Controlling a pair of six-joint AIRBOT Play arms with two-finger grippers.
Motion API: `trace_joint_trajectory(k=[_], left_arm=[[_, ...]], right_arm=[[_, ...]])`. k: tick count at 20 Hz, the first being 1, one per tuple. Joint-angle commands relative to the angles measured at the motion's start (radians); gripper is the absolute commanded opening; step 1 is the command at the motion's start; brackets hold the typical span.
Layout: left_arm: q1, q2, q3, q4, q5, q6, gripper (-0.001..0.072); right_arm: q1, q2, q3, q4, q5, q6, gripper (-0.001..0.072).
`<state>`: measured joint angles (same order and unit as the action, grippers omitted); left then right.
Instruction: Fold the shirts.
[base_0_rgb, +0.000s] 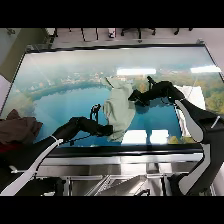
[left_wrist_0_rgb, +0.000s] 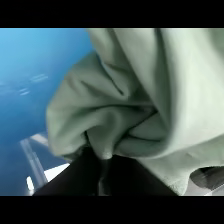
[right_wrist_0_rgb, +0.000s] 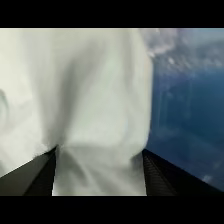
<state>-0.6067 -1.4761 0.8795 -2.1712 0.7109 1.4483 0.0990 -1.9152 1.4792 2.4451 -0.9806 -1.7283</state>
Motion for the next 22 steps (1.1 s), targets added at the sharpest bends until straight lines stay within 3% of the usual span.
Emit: trace_joint_trajectory(k=[1, 2, 5, 8, 12, 15, 18, 22], left_arm=[[-0.003, -0.05, 0.032, 0.006, -0.03, 0.001, 0.0016], [-0.002, -0.048, 0.032, 0.006, -0.029, 0.001, 0.0016], [0.011, 0.021, 0.032, 0.006, -0.039, 0.001, 0.0015], [0.095, 0.207, 0.106, 0.006, -0.023, 0.01, 0.0015], [0.229, 0.531, 0.363, 0.008, 0.017, 0.011, 0.0015], [0.31, 0.738, 0.524, 0.04, 0.018, 0.008, 0.0014], [0.407, 0.852, 0.602, 0.058, 0.123, -0.023, 0.0015], [0.559, 0.869, 0.514, 0.056, 0.29, -0.045, 0.0015]], right_arm=[[0.02, -0.047, 0.086, 0.012, 0.01, 0.003, 0.018], [0.019, -0.047, 0.093, 0.012, 0.01, -0.004, 0.003], [0.019, -0.024, 0.104, 0.015, -0.025, -0.011, 0.0026], [0.019, 0.107, 0.129, 0.02, -0.12, -0.086, 0.0026], [0.021, 0.502, 0.187, 0.018, -0.163, -0.188, 0.0026], [0.021, 0.807, 0.21, -0.038, -0.103, -0.239, 0.0027], [0.021, 1.003, 0.21, -0.121, -0.068, -0.241, 0.0027], [0.021, 1.027, 0.207, -0.167, -0.141, -0.239, 0.0027]])
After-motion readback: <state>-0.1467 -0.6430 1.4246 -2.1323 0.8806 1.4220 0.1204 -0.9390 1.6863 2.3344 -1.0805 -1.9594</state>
